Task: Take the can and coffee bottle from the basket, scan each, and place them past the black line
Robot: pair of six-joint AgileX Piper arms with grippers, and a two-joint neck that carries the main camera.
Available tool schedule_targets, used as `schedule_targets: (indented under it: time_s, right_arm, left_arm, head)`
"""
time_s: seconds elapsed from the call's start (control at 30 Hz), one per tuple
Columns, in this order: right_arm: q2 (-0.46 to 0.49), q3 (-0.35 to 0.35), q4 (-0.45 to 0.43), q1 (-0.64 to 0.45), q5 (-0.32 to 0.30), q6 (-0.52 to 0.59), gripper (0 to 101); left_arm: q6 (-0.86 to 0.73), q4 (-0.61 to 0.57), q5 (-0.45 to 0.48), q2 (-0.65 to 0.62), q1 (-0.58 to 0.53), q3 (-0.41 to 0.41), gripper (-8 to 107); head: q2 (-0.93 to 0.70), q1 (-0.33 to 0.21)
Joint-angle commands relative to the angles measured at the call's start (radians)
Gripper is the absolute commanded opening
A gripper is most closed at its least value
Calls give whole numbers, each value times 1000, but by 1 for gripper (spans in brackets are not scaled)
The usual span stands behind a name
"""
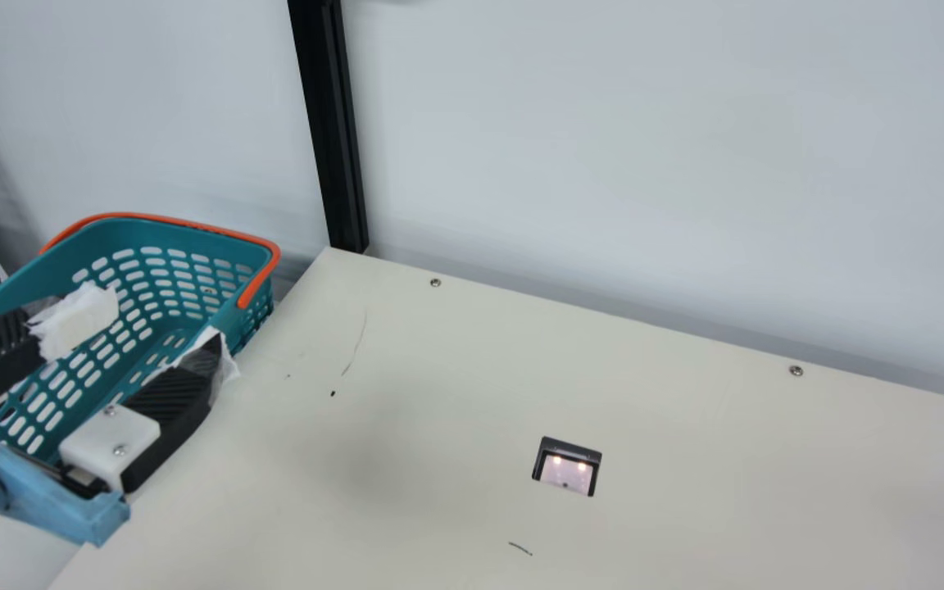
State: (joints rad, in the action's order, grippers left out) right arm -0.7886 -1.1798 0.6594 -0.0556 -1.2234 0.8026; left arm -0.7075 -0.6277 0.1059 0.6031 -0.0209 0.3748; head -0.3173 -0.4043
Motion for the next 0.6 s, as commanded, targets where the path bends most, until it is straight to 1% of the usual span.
schedule_targets:
  time_s: [0.0, 0.53, 0.57]
  right_arm:
    - [0, 0, 0, 0, 0, 0, 101]
    - [0, 0, 0, 0, 3, 0, 101]
    - [0, 0, 0, 0, 3, 0, 101]
  left_arm:
    - [0, 0, 0, 0, 0, 0, 90]
    - [0, 0, 0, 0, 0, 0, 90]
    - [38, 36, -2, -1, -4, 0, 90]
  head:
    - [8, -32]
    - [8, -32]
    - [8, -32]
